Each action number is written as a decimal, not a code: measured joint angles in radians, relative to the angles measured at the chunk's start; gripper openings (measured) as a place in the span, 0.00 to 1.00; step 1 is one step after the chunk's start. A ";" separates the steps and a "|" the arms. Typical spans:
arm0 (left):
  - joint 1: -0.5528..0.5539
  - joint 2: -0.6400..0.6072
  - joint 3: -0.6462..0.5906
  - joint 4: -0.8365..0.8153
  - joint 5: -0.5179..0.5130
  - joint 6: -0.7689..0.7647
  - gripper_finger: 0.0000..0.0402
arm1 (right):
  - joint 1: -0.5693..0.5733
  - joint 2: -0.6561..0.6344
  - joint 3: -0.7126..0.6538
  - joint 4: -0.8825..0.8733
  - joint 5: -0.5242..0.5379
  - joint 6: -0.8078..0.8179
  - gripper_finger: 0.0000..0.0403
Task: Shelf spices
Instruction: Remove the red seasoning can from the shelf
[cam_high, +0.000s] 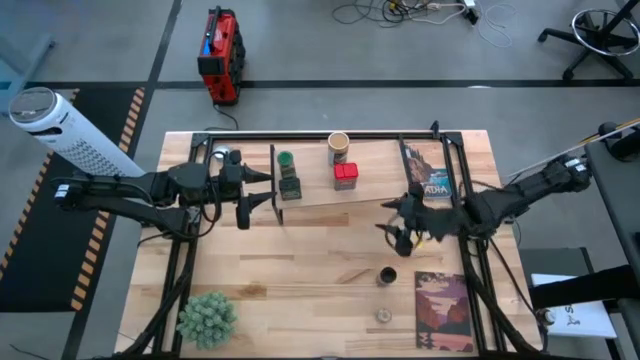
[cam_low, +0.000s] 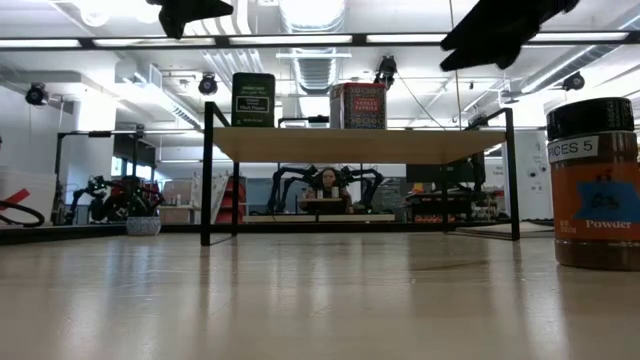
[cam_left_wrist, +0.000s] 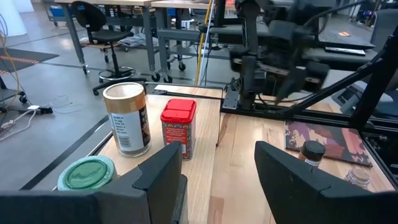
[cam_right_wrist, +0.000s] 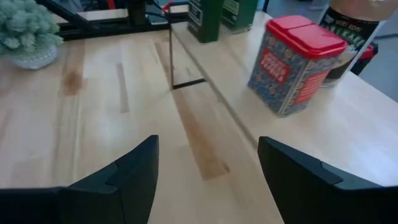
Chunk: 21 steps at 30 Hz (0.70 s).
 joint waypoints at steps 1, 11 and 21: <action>0.000 0.000 0.000 0.000 0.000 0.000 0.48 | -0.032 0.000 0.000 0.008 -0.032 -0.017 0.61; 0.000 0.000 0.000 -0.002 0.000 0.000 0.48 | -0.310 0.001 0.000 0.073 -0.267 -0.181 0.61; 0.000 0.000 0.000 -0.003 0.000 0.000 0.48 | -0.528 0.053 0.001 0.149 -0.495 -0.278 0.59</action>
